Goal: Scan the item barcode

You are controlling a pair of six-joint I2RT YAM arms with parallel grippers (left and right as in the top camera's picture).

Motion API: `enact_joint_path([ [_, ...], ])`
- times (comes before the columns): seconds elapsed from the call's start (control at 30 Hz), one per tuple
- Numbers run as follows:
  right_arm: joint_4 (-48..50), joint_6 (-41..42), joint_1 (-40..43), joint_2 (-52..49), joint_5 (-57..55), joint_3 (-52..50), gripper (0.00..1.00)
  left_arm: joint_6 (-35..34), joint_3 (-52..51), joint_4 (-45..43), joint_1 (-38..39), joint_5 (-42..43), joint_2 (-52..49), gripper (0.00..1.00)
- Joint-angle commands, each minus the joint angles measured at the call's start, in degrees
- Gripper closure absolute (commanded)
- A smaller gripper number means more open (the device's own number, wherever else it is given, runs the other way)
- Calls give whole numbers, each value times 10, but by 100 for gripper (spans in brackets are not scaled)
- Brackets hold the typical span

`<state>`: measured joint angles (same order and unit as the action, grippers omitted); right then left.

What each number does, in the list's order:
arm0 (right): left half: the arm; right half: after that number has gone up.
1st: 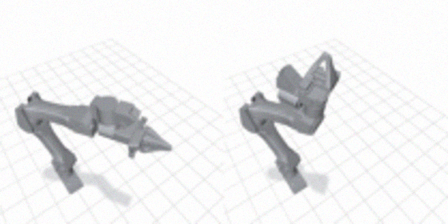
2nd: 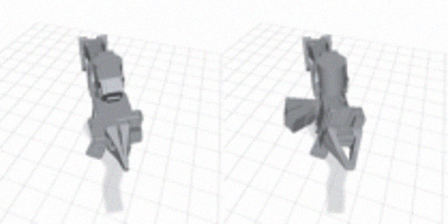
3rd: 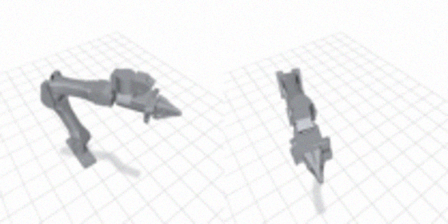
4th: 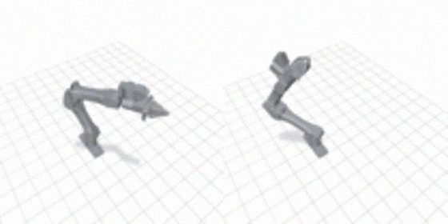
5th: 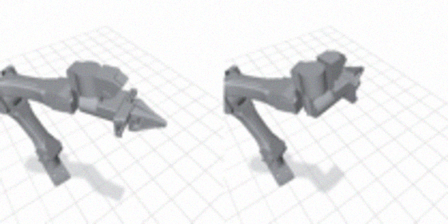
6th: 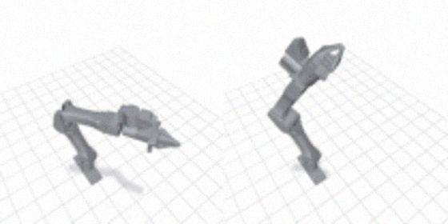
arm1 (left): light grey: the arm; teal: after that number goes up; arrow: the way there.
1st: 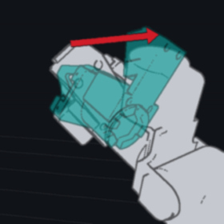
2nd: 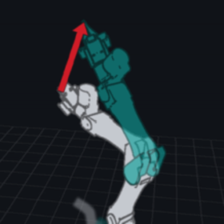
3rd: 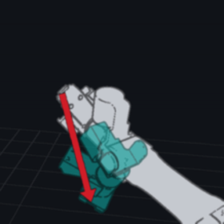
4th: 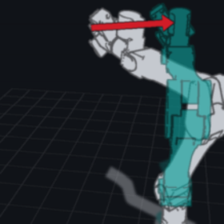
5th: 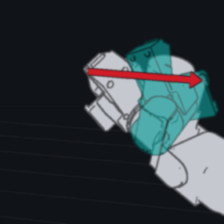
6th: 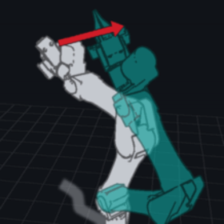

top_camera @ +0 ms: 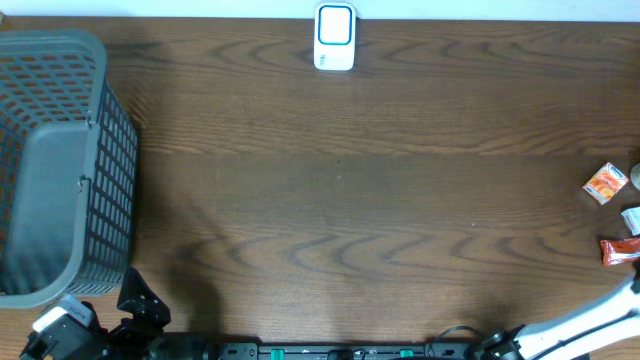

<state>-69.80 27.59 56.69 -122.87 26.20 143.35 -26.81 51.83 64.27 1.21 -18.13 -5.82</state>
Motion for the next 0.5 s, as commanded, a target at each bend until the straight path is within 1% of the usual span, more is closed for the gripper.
enact_joint_path([
  [0.0, 27, 130, 0, 147, 43, 12, 1, -1, -2, 0, -2, 1, 5, 15],
  [0.07, 96, 160, -4, 204, 97, 12, 1, -1, -2, 0, -2, 1, 5, 15],
  [0.13, 216, 165, -17, 254, 165, 12, 1, -1, -2, 0, -2, 1, 5, 15],
  [0.2, 356, 165, -46, 297, 214, 12, 1, -1, -2, 0, -2, 1, 5, 16],
  [0.3, 490, 165, -103, 340, 266, 12, 1, -1, -2, 0, -2, 1, 5, 16],
  [0.37, 541, 165, -139, 364, 324, 12, 1, -1, -2, 0, -2, 1, 5, 16],
  [0.4, 568, 165, -168, 381, 374, 12, 1, -1, -2, 0, -2, 1, 5, 16],
  [0.47, 576, 165, -197, 402, 419, 12, 1, -1, -2, 0, -2, 1, 5, 16],
])
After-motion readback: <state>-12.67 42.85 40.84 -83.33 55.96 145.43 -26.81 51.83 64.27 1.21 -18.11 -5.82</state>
